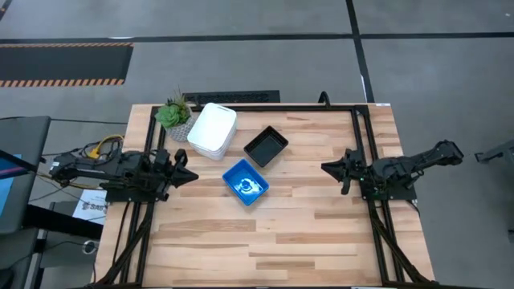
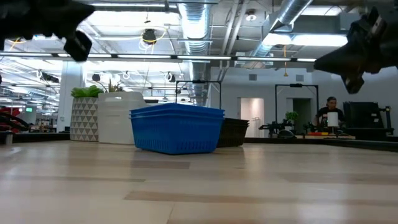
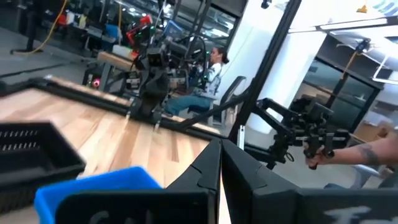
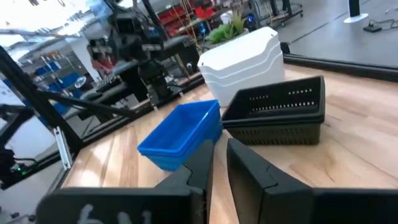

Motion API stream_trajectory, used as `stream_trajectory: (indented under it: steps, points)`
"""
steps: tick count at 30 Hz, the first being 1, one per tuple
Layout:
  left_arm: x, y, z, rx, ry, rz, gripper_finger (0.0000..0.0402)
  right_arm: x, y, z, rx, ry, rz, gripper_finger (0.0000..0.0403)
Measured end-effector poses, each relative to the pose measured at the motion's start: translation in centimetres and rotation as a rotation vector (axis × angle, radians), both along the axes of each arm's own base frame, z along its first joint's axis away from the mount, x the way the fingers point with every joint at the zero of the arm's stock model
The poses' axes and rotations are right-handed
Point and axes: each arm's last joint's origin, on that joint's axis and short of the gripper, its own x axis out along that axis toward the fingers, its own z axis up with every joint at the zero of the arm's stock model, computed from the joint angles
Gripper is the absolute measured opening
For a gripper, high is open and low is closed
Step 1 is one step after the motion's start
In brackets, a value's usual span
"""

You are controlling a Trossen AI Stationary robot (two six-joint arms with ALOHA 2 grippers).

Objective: Stack baskets by color
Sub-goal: Return to Home Position

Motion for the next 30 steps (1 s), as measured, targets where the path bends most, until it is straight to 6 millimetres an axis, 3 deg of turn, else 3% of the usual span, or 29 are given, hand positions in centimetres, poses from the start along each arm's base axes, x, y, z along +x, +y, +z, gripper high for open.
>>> stream_trajectory:
  steps: [7, 19, 30]
  points:
    - [0.1, 0.0, -3.4, -0.058, 0.005, 0.003, 0.0, -0.2, -0.1, -0.6, -0.006, -0.058, 0.005, 0.0072]
    - [-0.6, 0.3, -3.9, -0.002, 0.027, 0.094, 0.0, -0.4, -0.2, -0.5, -0.098, -0.048, 0.001, 0.0072]
    - [-0.7, 0.7, -4.3, 0.164, 0.058, 0.217, 0.0, -0.3, -0.5, -0.6, -0.152, -0.026, -0.024, 0.0072]
